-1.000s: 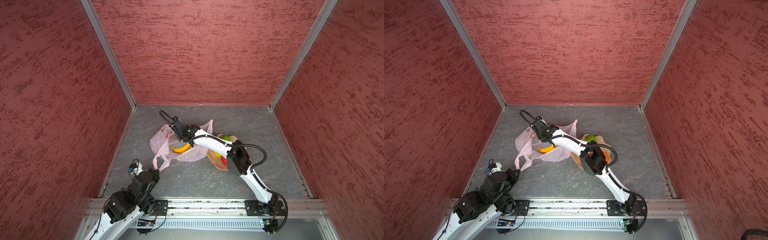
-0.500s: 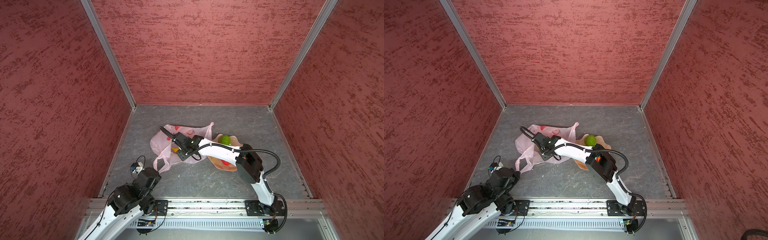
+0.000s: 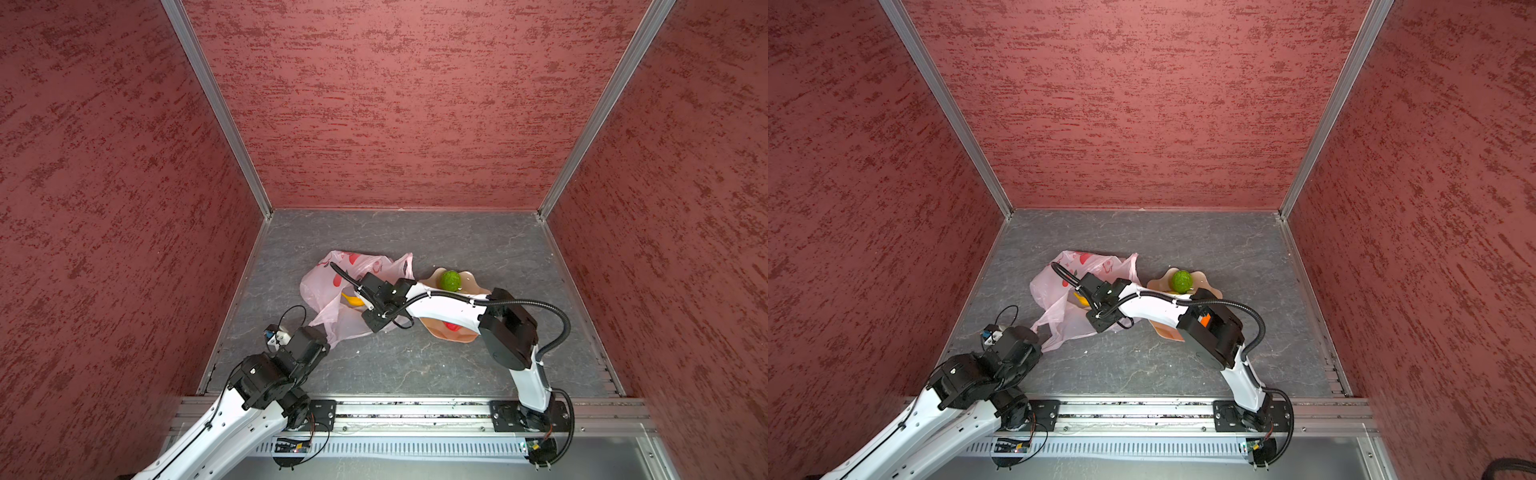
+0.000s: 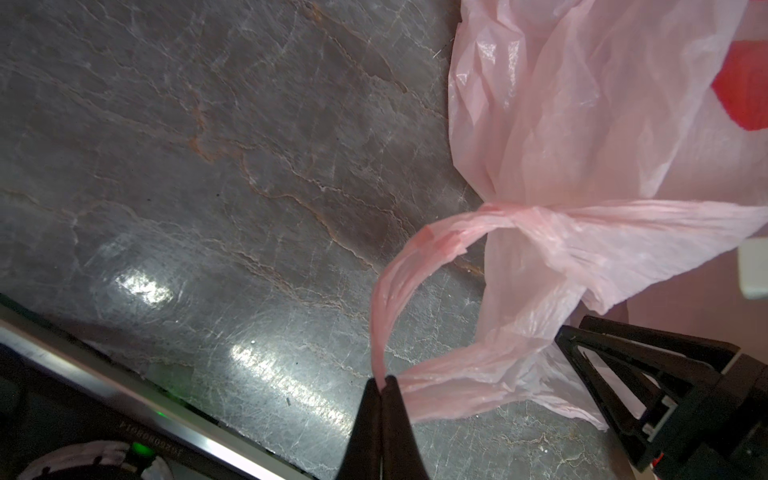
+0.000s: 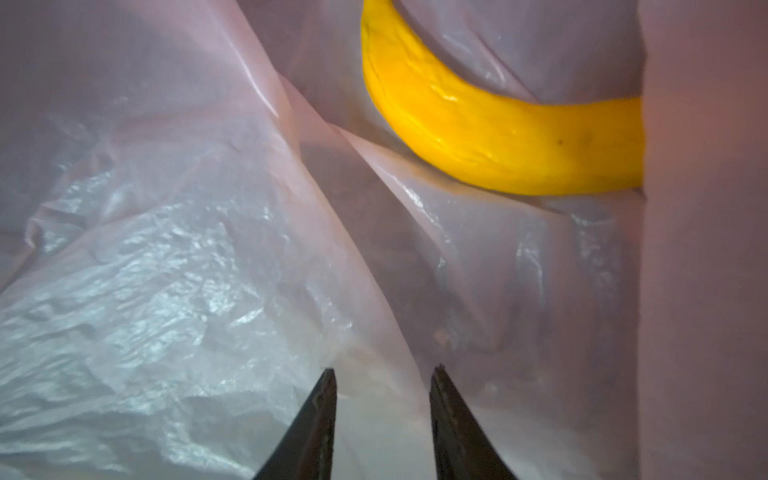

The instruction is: Take the fake fruits out of the plastic bag

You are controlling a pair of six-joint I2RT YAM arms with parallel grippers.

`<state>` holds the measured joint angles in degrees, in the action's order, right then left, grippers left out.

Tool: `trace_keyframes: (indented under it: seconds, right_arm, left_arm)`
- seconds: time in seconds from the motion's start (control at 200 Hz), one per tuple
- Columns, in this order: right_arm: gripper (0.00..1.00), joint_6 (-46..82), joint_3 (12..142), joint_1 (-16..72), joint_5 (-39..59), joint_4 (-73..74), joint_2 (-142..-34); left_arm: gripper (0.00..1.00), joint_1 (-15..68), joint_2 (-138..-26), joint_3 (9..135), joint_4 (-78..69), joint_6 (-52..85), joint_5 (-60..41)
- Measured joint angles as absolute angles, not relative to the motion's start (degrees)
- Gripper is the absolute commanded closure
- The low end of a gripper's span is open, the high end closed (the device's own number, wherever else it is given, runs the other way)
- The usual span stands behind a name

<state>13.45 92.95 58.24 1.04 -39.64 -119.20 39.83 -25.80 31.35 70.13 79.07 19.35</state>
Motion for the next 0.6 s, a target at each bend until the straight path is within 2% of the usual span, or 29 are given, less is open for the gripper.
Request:
trace_keyframes:
  seconds: [0.296,0.601]
  right_arm:
    - [0.61,4.25,107.31,56.38,-1.52,-39.79,-123.33]
    - [0.60,-1.52,108.49,53.63,-0.36,-40.16,-129.23]
  left_arm:
    - [1.00,39.88,-24.10,31.35,70.35,80.01,19.33]
    - [1.00,39.92,-23.24,31.35,70.41,80.36,19.33]
